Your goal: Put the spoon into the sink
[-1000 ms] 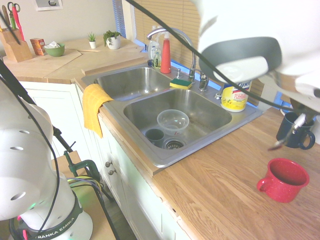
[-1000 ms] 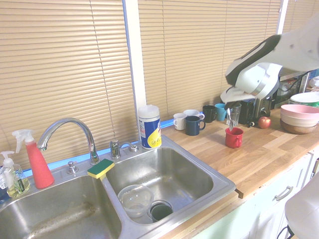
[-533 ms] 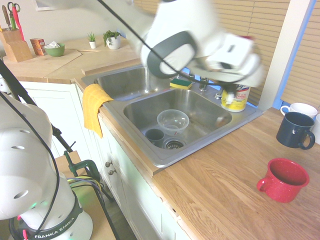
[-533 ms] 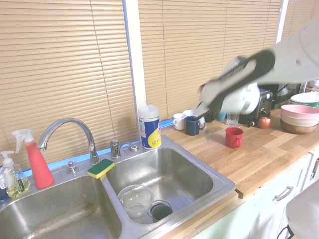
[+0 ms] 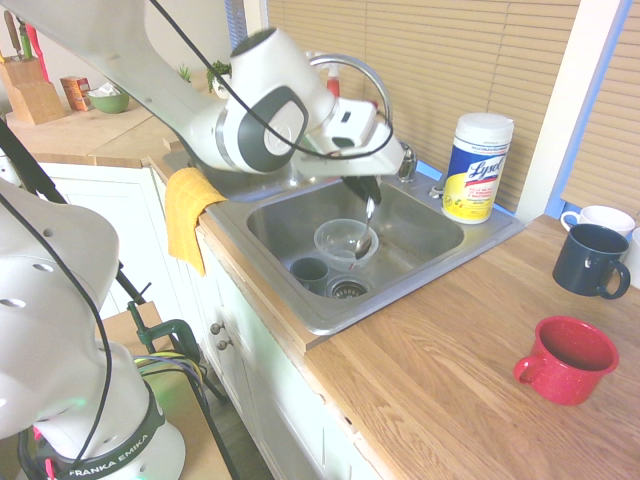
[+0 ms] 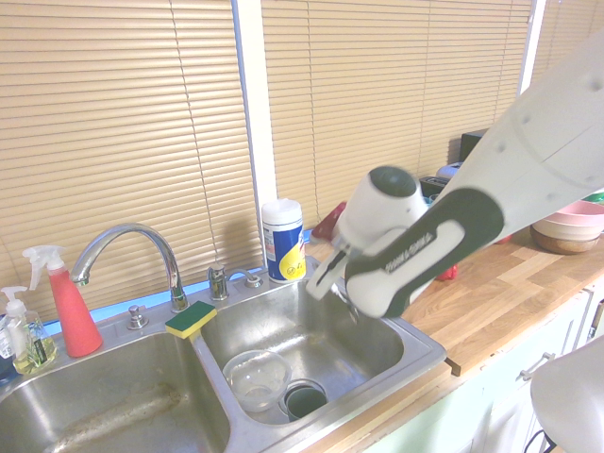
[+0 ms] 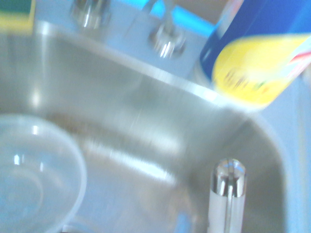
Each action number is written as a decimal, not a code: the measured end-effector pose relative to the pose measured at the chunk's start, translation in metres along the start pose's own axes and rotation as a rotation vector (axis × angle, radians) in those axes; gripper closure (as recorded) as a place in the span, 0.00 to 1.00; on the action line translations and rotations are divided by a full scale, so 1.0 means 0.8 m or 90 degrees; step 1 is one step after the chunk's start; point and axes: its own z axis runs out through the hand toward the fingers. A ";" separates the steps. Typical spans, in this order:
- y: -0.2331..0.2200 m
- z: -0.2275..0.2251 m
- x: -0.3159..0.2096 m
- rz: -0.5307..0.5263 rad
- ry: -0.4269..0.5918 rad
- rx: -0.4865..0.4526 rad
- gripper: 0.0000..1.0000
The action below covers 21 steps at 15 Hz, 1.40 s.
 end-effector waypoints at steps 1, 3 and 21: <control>-0.003 0.015 -0.012 -0.006 -0.010 -0.010 1.00; -0.006 0.042 -0.035 -0.010 -0.030 -0.029 1.00; -0.008 0.206 -0.075 -0.019 -0.117 -0.121 0.00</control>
